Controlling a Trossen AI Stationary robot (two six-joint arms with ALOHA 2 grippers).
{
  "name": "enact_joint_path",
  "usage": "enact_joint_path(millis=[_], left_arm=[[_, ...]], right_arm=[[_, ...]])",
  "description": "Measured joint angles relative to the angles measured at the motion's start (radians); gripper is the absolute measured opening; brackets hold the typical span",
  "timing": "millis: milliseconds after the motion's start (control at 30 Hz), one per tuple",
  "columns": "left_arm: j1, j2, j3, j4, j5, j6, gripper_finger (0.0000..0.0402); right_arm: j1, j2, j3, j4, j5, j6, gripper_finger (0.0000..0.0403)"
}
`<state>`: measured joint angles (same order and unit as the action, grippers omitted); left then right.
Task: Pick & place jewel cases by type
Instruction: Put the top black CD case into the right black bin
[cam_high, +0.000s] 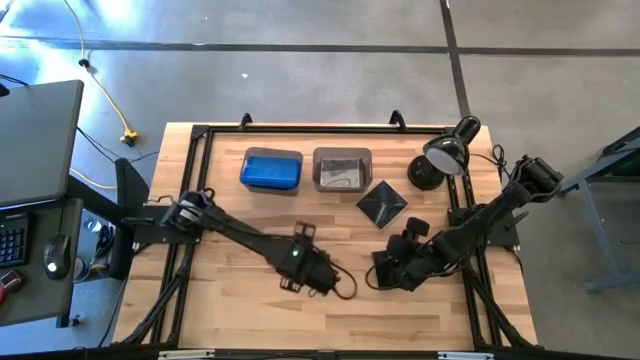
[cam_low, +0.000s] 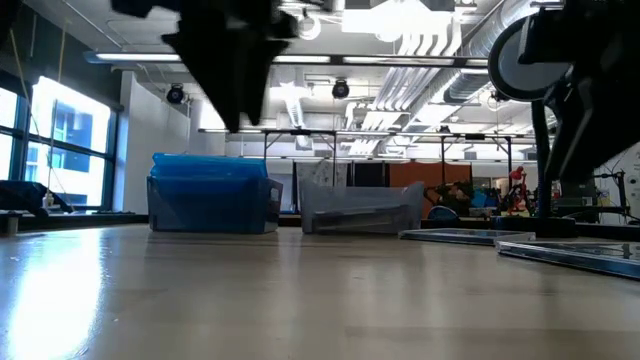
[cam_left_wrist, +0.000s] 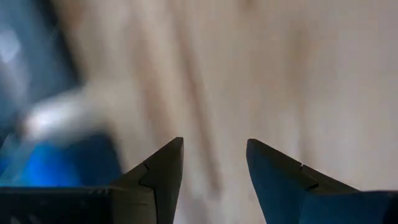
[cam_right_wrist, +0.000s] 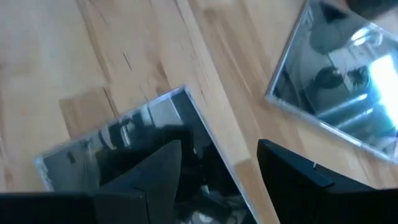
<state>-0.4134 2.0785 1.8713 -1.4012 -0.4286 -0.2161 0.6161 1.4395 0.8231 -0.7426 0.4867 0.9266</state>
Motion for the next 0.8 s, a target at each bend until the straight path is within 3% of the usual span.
enact_joint_path(millis=[133, 300, 500, 667, 800], left_arm=[[-0.02, -0.01, -0.006, -0.183, -0.108, -0.233, 0.0156], [-0.04, -0.074, -0.067, -0.12, -0.116, -0.319, 0.0129], [-0.067, -0.081, -0.223, -0.135, -0.18, -0.46, 0.0113], [-0.086, -0.079, -0.4, -0.048, -0.16, -0.554, 0.0103], [-0.083, -0.077, -0.496, 0.096, -0.167, -0.592, 0.0095]], right_arm=[[-0.011, 0.0, -0.005, -0.009, 0.028, -0.034, 0.0209], [-0.073, -0.001, -0.005, -0.037, 0.176, -0.065, 0.0209], [-0.244, 0.001, -0.025, -0.025, 0.288, 0.009, 0.0209], [-0.375, 0.001, -0.111, 0.103, 0.212, -0.055, 0.0209], [-0.443, 0.001, -0.213, 0.384, 0.138, -0.158, 0.0209]])
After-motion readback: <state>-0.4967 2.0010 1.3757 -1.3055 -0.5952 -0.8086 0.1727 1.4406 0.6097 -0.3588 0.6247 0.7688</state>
